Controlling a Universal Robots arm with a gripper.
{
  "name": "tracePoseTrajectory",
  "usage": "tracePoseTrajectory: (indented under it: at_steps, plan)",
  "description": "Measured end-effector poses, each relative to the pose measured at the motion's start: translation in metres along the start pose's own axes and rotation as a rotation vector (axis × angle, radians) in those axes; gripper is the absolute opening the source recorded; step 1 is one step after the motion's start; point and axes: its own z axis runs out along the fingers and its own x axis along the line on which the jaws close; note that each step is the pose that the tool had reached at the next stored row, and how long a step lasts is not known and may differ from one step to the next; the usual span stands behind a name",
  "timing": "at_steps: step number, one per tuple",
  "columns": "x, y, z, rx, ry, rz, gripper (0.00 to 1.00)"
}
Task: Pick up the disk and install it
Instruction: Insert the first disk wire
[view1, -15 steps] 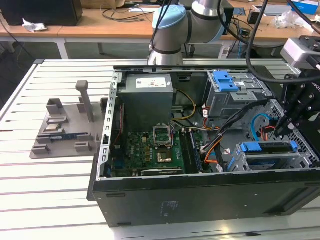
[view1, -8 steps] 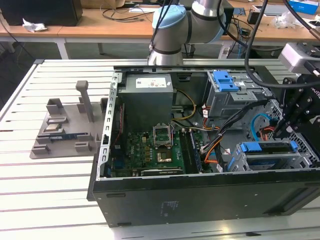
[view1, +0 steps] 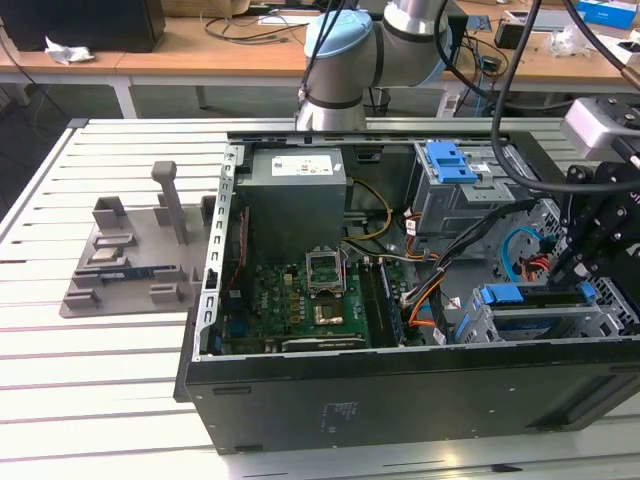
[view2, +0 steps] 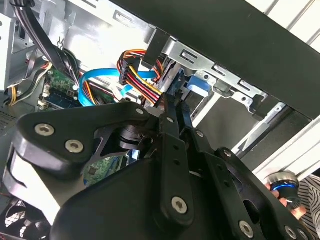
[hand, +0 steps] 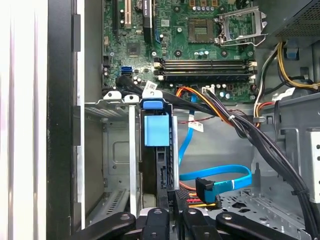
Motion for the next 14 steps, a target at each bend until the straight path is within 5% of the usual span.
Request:
tracePoseTrajectory:
  at_steps: [14]
  plan:
    - [0.0033,0.0005,0.0070,-0.0002,0.0006,-0.021,0.17]
